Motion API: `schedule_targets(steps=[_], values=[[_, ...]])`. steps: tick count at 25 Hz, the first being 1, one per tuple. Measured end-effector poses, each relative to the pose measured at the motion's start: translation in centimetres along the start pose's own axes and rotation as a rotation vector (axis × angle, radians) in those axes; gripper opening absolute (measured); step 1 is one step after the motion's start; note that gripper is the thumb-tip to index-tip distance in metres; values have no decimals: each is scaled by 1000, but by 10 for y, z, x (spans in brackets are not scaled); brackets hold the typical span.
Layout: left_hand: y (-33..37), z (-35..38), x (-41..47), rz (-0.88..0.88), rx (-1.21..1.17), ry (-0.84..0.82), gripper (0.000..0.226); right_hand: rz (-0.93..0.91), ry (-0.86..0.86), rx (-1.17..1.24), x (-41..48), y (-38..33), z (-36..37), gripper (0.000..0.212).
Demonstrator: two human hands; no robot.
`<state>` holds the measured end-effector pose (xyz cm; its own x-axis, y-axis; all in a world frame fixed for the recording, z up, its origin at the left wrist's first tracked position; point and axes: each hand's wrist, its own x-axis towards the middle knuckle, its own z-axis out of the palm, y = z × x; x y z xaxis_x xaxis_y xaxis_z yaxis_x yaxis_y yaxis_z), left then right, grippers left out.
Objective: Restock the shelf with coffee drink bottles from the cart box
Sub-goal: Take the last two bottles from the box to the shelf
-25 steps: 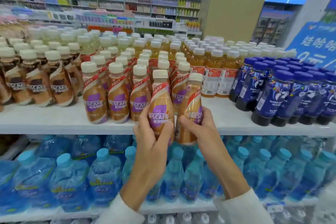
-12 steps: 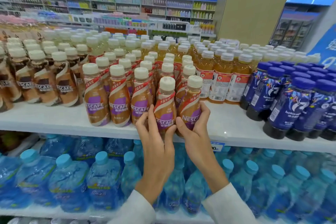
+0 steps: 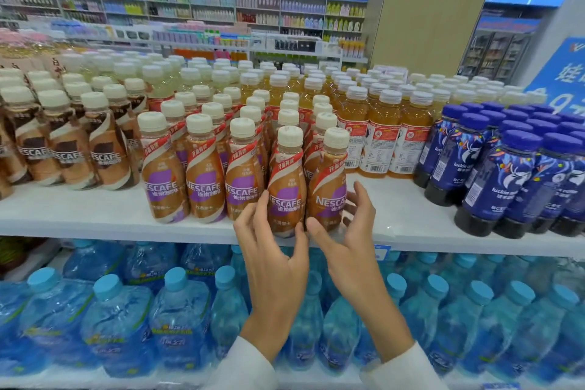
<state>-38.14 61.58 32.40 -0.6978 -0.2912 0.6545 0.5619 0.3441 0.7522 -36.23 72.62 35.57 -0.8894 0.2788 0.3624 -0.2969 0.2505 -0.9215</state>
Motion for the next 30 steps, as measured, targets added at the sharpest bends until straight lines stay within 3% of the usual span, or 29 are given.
schedule_targets(steps=[3, 5, 30], values=[[-2, -1, -1, 4, 4, -24, 65, -42, 94, -61, -2, 1, -5, 59], [-2, 0, 2, -7, 1, -21, 61, -54, 112, -82, 1, -2, -3, 52], [-6, -1, 7, 9, 26, -13, 57, -106, 284, -200, -2, 0, 18, 62]])
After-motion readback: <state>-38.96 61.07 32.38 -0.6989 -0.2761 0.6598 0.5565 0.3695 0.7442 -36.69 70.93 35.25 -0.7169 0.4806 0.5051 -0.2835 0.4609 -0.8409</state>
